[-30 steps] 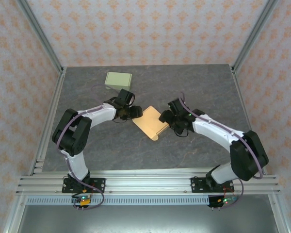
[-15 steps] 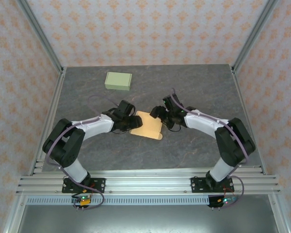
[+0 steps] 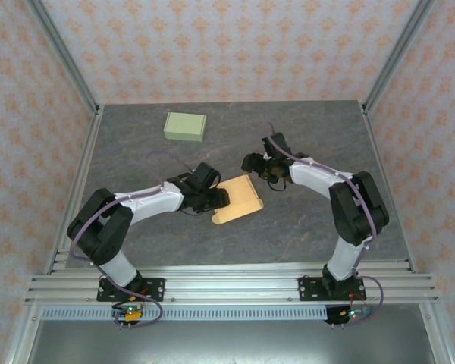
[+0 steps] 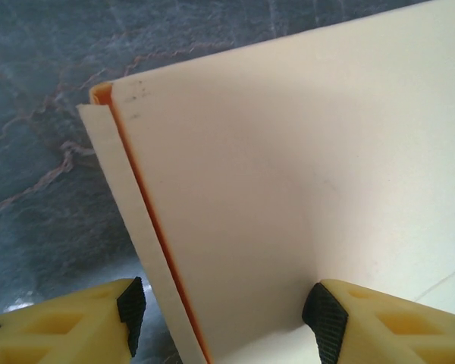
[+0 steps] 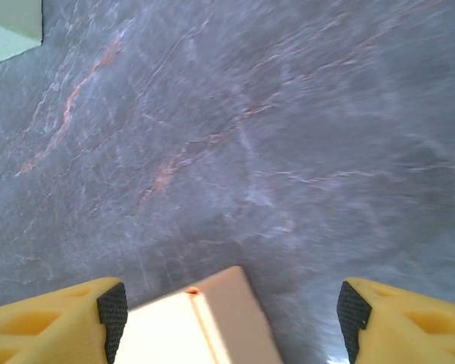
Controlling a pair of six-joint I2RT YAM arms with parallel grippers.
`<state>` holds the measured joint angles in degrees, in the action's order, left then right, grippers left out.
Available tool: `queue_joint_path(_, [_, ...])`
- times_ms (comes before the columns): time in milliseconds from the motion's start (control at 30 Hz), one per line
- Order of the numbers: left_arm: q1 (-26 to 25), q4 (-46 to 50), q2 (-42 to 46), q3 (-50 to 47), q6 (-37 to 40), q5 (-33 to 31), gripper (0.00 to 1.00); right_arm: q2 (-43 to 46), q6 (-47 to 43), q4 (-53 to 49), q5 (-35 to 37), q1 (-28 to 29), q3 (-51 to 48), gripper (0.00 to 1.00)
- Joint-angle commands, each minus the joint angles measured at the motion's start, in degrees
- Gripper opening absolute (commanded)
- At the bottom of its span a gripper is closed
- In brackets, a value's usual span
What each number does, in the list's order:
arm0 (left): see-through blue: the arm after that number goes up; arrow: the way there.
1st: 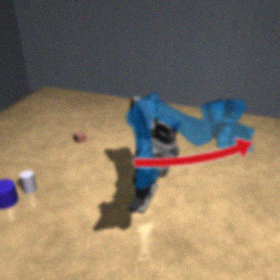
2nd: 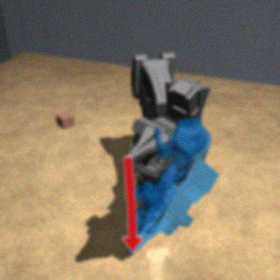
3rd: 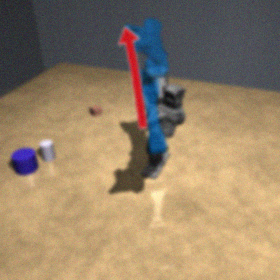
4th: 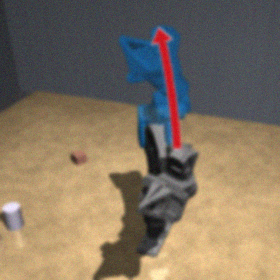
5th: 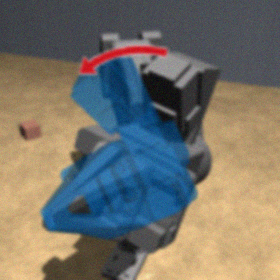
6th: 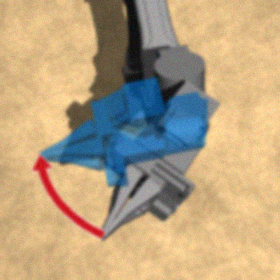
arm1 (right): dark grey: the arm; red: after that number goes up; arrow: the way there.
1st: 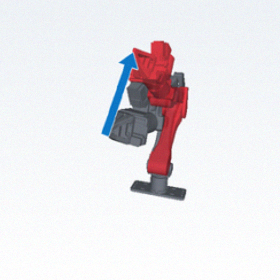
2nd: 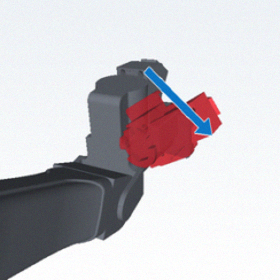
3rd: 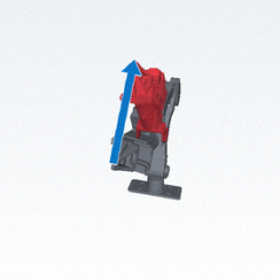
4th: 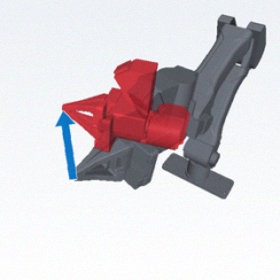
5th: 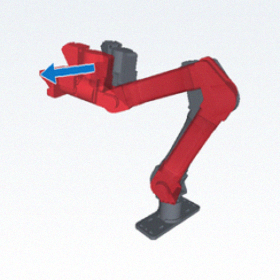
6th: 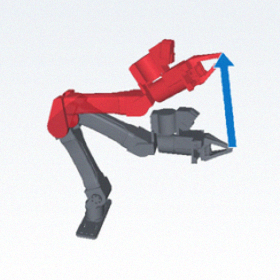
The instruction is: Fold the paper box
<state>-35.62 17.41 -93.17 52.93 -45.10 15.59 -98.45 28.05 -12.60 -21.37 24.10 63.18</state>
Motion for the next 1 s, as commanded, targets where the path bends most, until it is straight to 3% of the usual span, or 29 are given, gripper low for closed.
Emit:
queue_joint_path(0, [0.2, 4.1, 2.6, 1.0, -2.0, -0.2, 0.63, 7.2, -1.1, -7.4, 0.5, -1.4, -3.4, 0.76])
queue_joint_path(167, [1.0, 8.9, 1.1, 4.8, 0.2, -2.3, 0.62, 9.4, -0.3, -8.5, -12.3, -3.6, -8.3, 0.76])
queue_joint_path(267, [2.1, 9.0, 0.2, 5.1, 2.0, -0.5, 0.44, 8.2, -4.2, -7.9, -17.0, -3.6, -8.9, 0.76])
queue_joint_path(367, [3.6, 6.8, -1.0, 3.8, 3.7, 1.6, 0.36, 5.4, -5.8, -5.6, -22.2, -3.9, -8.6, 0.74])
queue_joint_path(567, [6.4, 4.4, -2.5, 0.5, 5.5, 3.0, 0.31, -0.1, -2.1, 1.1, -33.1, -8.5, -9.1, 0.73])
queue_joint_path(767, [7.1, 1.2, -2.9, -1.9, 6.1, 4.9, 0.27, -2.1, -3.2, 0.6, -34.8, -10.1, -9.1, 0.73])
queue_joint_path(967, [10.7, -1.7, -5.9, -1.1, 7.8, 17.8, 0.24, -0.9, -2.8, 4.3, -35.2, -10.2, -11.5, 0.75])
